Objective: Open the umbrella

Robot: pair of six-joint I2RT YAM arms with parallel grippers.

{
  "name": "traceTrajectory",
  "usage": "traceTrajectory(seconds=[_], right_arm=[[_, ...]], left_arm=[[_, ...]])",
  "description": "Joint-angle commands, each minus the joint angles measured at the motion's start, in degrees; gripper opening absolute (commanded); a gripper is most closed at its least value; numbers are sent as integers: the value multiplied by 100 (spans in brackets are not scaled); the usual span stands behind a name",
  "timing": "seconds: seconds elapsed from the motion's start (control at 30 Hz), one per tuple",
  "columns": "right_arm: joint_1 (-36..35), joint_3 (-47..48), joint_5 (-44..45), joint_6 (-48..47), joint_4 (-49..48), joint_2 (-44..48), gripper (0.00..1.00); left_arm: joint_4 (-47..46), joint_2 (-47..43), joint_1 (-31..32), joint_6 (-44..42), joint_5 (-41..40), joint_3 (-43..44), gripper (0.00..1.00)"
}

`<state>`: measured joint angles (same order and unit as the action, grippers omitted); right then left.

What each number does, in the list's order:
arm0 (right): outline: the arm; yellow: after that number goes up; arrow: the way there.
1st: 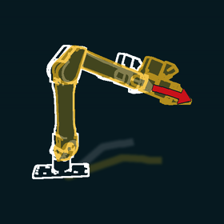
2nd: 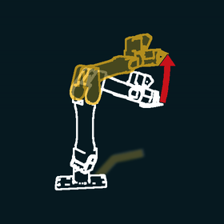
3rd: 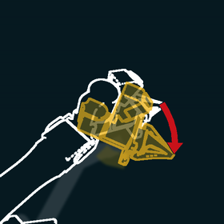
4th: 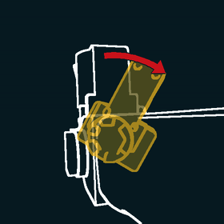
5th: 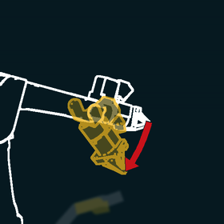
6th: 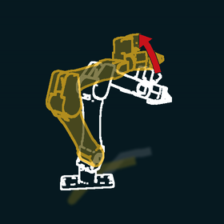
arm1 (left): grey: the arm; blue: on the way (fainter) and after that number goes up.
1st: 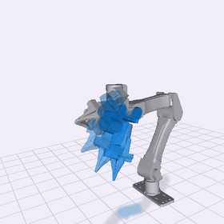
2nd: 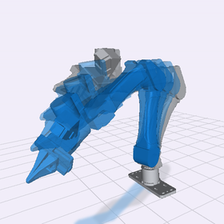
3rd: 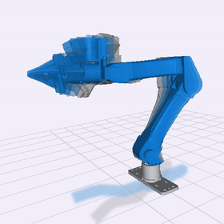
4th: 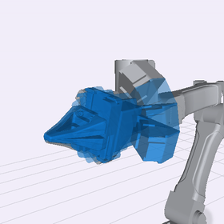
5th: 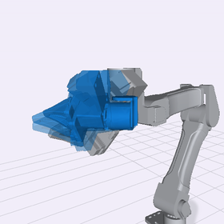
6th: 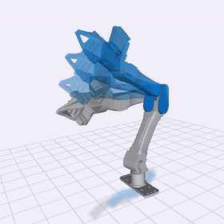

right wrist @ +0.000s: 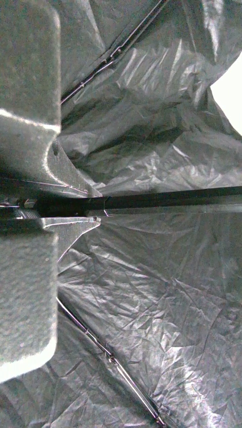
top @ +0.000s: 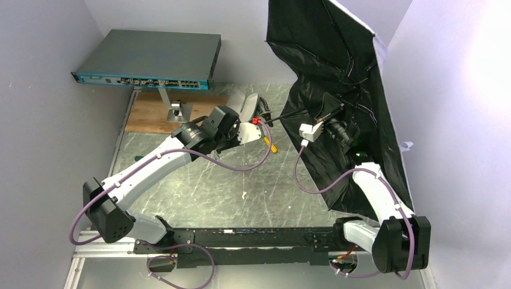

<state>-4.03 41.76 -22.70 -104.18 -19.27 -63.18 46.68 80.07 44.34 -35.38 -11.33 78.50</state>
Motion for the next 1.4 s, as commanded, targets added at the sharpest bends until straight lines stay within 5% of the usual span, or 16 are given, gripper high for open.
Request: traceTrajectory(seconds=[0.0, 0.2, 0.37, 0.93, 1.23, 1.37], right_arm=[[827, 347, 1707, 255, -611, 466, 0], [776, -72, 768, 325, -64, 1144, 0], [633, -94, 488, 332, 179, 1318, 0], [633, -157, 183, 14, 823, 1431, 0], [634, -154, -77, -62, 924, 1338, 0], [636, -143, -3, -92, 1011, 1304, 0]], left_arm=[[2617, -136, -623, 13, -1402, -520, 31], [2382, 265, -414, -80, -942, 514, 49], [2177, 940, -80, -446, -1195, 964, 55], [1652, 1660, -30, -622, -1725, 1664, 65], [981, 1222, 116, -983, -921, 1739, 70], [618, 873, 142, -992, -353, 1713, 60]])
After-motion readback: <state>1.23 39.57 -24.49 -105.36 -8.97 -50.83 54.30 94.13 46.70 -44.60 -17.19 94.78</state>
